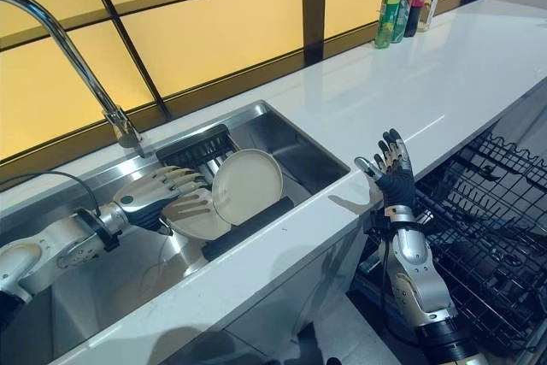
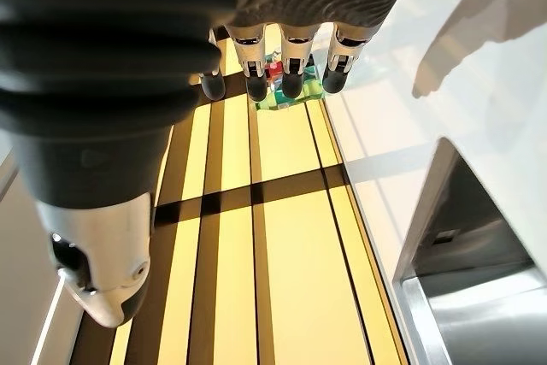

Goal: Pick up plates and place into dishwasher.

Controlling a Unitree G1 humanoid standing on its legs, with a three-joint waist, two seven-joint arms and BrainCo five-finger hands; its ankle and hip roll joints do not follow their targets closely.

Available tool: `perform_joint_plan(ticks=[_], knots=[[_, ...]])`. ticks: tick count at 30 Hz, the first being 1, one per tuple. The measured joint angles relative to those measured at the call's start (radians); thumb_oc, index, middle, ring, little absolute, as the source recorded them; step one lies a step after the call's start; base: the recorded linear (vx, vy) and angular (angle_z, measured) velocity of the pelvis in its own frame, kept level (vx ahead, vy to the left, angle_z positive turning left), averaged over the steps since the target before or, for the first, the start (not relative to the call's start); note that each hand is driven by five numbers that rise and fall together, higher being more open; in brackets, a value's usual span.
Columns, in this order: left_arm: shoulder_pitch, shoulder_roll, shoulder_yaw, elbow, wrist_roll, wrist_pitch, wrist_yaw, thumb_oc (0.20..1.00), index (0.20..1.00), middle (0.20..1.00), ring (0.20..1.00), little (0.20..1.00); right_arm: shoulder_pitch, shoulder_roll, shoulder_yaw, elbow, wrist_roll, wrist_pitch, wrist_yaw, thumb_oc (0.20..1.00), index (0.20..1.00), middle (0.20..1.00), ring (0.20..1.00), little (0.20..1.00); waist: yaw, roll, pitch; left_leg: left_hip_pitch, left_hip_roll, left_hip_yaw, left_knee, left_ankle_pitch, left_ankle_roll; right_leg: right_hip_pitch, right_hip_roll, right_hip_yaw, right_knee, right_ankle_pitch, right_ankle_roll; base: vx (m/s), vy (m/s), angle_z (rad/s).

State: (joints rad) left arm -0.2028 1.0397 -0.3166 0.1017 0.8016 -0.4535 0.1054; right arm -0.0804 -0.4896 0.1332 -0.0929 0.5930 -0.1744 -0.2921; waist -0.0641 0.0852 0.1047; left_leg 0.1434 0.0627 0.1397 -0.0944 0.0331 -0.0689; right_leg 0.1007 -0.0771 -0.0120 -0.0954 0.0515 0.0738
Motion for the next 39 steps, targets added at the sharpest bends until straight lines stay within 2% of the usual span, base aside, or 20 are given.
perform_joint_plan(ticks=[8,9,10,12,13,18,24,39], knots=[[-0.020,0.001,-0.038,0.001,0.010,0.002,-0.021,1.000,1.000,1.000,1.000,1.000,0.003,0.000,0.000,0.000,0.000,0.000,-0.001,1.000,1.000,1.000,1.000,1.000,-0.003,0.001,0.000,0.000,-0.001,0.015,0.001,-0.003,0.002,-0.001,0.000,0.009,0.004,0.008,-0.005,0.03,-0.016,-0.04],[-0.021,0.001,-0.039,0.001,0.010,0.002,-0.033,0.752,0.752,0.752,0.752,0.752,0.005,0.000,0.000,0.000,0.000,0.000,-0.001,1.000,1.000,1.000,1.000,1.000,-0.003,0.001,0.000,0.001,-0.001,0.016,0.000,-0.003,0.002,-0.001,0.000,0.010,0.005,0.008,-0.005,0.04,-0.016,-0.02],[-0.024,0.003,-0.050,0.001,0.011,0.002,-0.044,0.567,0.567,0.567,0.567,0.567,0.006,0.000,0.000,0.000,0.000,0.000,-0.001,1.000,1.000,1.000,1.000,1.000,-0.003,0.001,0.000,0.002,-0.001,0.016,0.000,-0.003,0.002,0.000,0.000,0.010,0.004,0.008,-0.005,0.00,0.000,0.00],[-0.026,0.003,-0.061,0.001,0.011,-0.005,-0.071,0.354,0.354,0.354,0.354,0.354,0.006,0.000,0.000,0.000,0.000,0.000,-0.002,1.000,1.000,1.000,1.000,1.000,-0.003,0.001,0.000,0.003,-0.001,0.017,0.000,-0.003,0.002,0.000,0.000,0.010,0.003,0.008,-0.004,0.00,0.000,0.00],[-0.026,0.003,-0.064,0.001,0.011,-0.006,-0.084,0.200,0.200,0.200,0.200,0.200,0.006,0.000,0.000,0.000,0.000,0.000,-0.002,1.000,1.000,1.000,1.000,1.000,-0.003,0.001,0.000,0.003,-0.001,0.017,0.000,-0.003,0.002,0.000,0.000,0.010,0.003,0.008,-0.004,0.00,0.000,0.00],[-0.026,0.005,-0.067,-0.001,0.013,-0.019,-0.150,0.200,0.200,0.200,0.200,0.200,0.006,0.000,0.000,0.000,0.000,0.000,-0.002,1.000,1.000,1.000,1.000,1.000,-0.002,0.007,0.003,0.005,-0.002,0.018,0.000,-0.002,0.003,0.001,-0.002,0.011,0.000,0.009,-0.004,0.00,0.000,0.00],[-0.049,0.006,-0.067,-0.036,0.012,-0.036,-0.185,0.200,0.200,0.200,0.200,0.200,0.006,0.000,0.001,0.000,0.000,0.000,-0.003,1.000,1.000,1.000,1.000,1.000,-0.004,0.014,0.006,0.006,-0.003,0.017,0.000,-0.002,0.003,0.004,-0.003,0.011,0.004,0.011,-0.003,0.00,0.000,0.00],[-0.054,0.006,-0.053,-0.039,0.051,-0.049,-0.209,0.200,0.200,0.200,0.200,0.200,0.006,-0.001,0.001,0.000,0.010,0.000,-0.008,1.000,1.000,1.000,1.000,1.000,-0.002,0.016,0.005,0.019,-0.002,0.013,0.000,-0.002,0.003,0.016,-0.002,0.011,0.000,0.011,-0.003,0.00,0.000,0.00]])
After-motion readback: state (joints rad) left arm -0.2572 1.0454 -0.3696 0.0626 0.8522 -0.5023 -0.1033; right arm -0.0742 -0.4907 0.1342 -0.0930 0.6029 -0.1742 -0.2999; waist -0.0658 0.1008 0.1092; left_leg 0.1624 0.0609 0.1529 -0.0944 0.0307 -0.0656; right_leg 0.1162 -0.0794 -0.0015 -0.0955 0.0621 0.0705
